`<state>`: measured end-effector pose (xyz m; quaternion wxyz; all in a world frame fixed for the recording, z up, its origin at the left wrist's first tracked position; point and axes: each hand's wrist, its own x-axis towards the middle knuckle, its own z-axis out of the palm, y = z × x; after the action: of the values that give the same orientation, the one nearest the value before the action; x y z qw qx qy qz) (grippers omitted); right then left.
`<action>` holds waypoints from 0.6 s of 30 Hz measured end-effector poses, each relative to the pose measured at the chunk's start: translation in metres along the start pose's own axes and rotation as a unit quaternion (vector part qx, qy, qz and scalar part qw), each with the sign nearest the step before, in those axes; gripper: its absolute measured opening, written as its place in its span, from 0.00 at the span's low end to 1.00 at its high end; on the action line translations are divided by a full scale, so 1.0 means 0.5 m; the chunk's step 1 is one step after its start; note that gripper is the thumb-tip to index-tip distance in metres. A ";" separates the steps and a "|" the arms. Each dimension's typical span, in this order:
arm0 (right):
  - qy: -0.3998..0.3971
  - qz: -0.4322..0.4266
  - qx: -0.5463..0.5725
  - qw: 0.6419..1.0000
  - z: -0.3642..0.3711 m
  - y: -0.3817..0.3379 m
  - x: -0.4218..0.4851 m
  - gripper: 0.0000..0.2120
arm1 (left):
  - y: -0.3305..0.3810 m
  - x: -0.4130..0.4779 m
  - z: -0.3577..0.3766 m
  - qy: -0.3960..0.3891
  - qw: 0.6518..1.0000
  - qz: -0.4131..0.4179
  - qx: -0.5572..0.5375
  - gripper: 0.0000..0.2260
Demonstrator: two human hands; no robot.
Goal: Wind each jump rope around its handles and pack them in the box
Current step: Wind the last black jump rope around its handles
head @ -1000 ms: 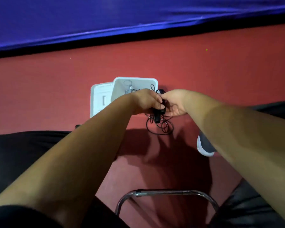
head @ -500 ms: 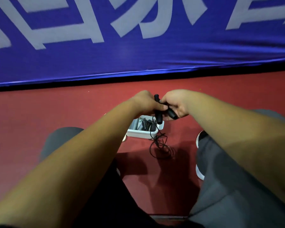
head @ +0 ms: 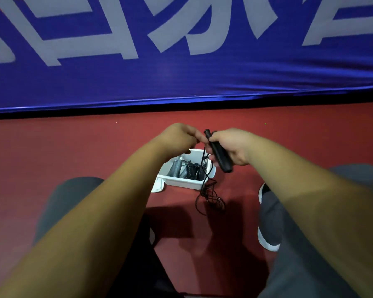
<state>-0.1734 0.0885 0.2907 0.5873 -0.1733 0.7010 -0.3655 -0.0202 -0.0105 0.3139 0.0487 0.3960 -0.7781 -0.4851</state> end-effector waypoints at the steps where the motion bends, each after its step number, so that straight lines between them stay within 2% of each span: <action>1: 0.007 -0.017 -0.029 0.999 -0.005 -0.001 -0.001 0.12 | -0.007 0.010 -0.008 0.019 0.999 0.004 0.030 0.12; 2: 0.000 -0.032 -0.047 0.998 -0.011 -0.003 -0.002 0.11 | -0.014 0.019 -0.015 0.036 0.998 0.001 0.048 0.11; 4: -0.046 -0.062 -0.062 0.995 -0.020 -0.015 -0.019 0.11 | -0.024 0.035 -0.025 0.030 0.998 0.001 0.053 0.23; 5: -0.070 -0.076 -0.064 0.993 -0.024 -0.023 -0.031 0.11 | -0.027 0.040 -0.028 -0.003 1.000 0.014 0.027 0.28; 6: -0.087 -0.088 -0.062 0.990 -0.028 -0.032 -0.044 0.12 | -0.028 0.043 -0.028 -0.041 0.999 0.028 -0.002 0.28; 9: -0.142 -0.118 -0.049 0.982 -0.042 -0.056 -0.092 0.13 | -0.033 0.054 -0.013 -0.105 0.992 0.041 -0.058 0.13; 11: -0.169 -0.153 -0.040 0.973 -0.053 -0.068 -0.120 0.13 | -0.040 0.059 0.009 -0.122 0.988 0.039 -0.080 0.12; 13: -0.156 -0.194 -0.001 0.969 -0.063 -0.078 -0.136 0.11 | -0.048 0.061 0.035 -0.170 0.983 0.043 -0.058 0.12; 15: -0.117 -0.222 0.022 0.968 -0.071 -0.084 -0.140 0.08 | -0.059 0.059 0.065 -0.202 0.978 0.043 0.027 0.10; 17: -0.060 -0.234 0.014 0.970 -0.077 -0.083 -0.131 0.05 | -0.064 0.064 0.083 -0.183 0.979 0.035 0.079 0.13; 18: -0.024 -0.232 -0.006 0.972 -0.081 -0.080 -0.122 0.04 | -0.057 0.062 0.086 -0.164 0.984 0.020 0.067 0.14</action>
<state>-0.2039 0.1152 0.3635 0.5018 -0.3439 0.6295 -0.4833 -0.0450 -0.0065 0.2590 -0.0968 0.2973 -0.8144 -0.4889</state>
